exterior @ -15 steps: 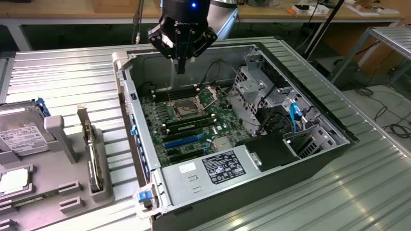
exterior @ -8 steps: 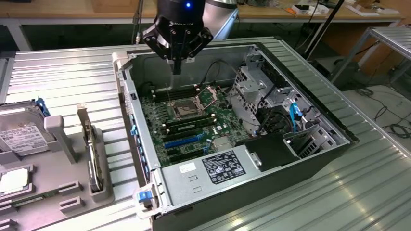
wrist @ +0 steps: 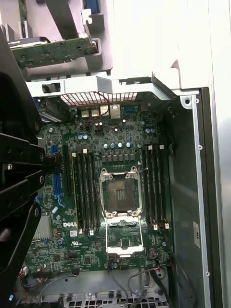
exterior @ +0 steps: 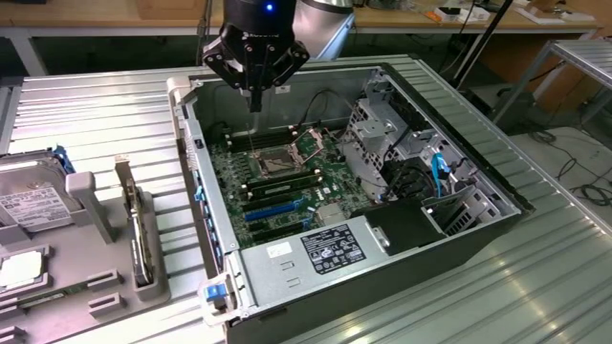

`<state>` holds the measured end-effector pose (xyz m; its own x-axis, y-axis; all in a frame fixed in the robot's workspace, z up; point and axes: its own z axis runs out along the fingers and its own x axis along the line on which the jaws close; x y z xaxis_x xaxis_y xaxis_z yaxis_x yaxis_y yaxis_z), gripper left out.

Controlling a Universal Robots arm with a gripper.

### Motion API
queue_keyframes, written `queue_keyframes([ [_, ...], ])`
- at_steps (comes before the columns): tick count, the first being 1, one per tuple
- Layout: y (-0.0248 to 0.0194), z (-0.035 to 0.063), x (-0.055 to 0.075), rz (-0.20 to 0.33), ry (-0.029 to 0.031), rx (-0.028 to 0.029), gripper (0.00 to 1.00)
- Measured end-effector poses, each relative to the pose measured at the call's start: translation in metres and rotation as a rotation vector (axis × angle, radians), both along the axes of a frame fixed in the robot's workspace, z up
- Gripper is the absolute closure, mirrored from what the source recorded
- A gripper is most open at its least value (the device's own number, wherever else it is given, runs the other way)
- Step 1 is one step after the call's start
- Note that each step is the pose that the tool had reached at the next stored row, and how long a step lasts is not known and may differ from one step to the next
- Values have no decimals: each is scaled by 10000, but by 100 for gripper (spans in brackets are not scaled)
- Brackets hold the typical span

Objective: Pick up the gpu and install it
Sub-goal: 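Reach for the gpu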

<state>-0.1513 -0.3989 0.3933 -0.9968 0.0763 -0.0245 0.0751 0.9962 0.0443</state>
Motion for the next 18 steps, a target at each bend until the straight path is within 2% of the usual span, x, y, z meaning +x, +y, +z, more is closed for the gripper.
queue_keyframes([
  [5,0,0,-58,0,0,0,89],
  [18,0,0,-312,0,0,0,89],
])
